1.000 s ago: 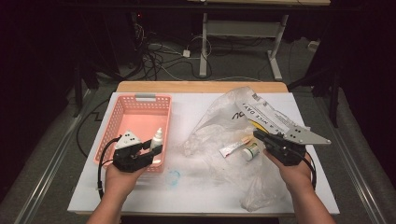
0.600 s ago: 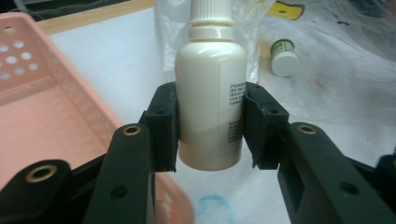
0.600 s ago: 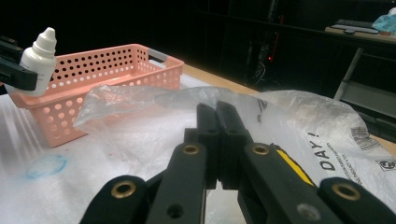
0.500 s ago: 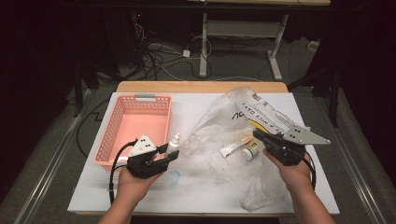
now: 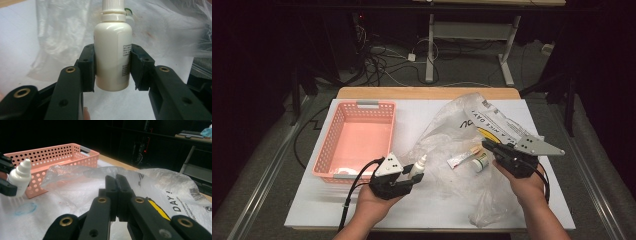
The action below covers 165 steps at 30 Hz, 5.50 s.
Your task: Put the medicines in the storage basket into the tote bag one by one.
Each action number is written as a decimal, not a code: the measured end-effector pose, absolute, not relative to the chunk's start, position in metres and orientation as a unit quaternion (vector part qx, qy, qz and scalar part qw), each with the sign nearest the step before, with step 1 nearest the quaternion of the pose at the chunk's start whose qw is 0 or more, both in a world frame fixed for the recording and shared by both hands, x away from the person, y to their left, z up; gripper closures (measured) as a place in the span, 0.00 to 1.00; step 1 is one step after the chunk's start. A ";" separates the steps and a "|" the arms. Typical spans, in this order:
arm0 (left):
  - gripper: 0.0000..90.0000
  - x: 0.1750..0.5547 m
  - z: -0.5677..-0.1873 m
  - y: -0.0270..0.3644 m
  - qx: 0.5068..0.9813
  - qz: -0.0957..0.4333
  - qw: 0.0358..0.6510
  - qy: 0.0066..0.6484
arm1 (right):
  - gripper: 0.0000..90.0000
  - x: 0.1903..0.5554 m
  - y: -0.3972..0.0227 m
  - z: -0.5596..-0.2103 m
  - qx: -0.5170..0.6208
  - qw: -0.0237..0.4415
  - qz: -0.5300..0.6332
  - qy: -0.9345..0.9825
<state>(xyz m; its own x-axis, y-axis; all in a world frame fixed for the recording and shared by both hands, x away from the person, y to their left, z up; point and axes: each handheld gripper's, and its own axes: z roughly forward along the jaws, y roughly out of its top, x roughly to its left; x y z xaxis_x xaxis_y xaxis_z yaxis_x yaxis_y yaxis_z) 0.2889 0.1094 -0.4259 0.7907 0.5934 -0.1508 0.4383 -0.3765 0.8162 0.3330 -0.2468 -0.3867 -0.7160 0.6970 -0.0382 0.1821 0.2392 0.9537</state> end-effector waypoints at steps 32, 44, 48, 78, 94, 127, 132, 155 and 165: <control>0.64 0.347 -0.442 0.017 0.855 0.093 0.426 0.281 | 1.00 0.338 -0.248 -0.390 0.302 0.233 0.544 0.747; 0.64 0.379 -0.442 -0.019 0.868 0.110 0.391 0.285 | 1.00 0.343 -0.251 -0.393 0.309 0.234 0.543 0.745; 0.64 0.395 -0.447 -0.032 0.874 0.122 0.370 0.289 | 1.00 0.344 -0.251 -0.393 0.312 0.234 0.543 0.744; 0.44 0.419 -0.456 -0.052 0.857 0.104 0.397 0.313 | 1.00 0.346 -0.255 -0.394 0.318 0.233 0.542 0.742; 0.43 0.353 -0.452 0.003 0.853 0.093 0.429 0.284 | 1.00 0.343 -0.255 -0.394 0.316 0.235 0.540 0.744; 0.58 0.316 -0.492 0.018 0.876 0.078 0.359 0.313 | 1.00 0.338 -0.249 -0.398 0.311 0.233 0.527 0.755; 0.84 0.317 -0.493 0.020 0.874 0.072 0.366 0.313 | 1.00 0.338 -0.249 -0.399 0.314 0.232 0.527 0.755; 0.98 0.309 -0.491 0.047 0.808 0.084 0.473 0.341 | 1.00 0.337 -0.249 -0.400 0.315 0.235 0.533 0.749; 0.98 0.296 -0.489 0.053 0.780 0.127 0.519 0.327 | 1.00 0.335 -0.250 -0.400 0.314 0.243 0.534 0.747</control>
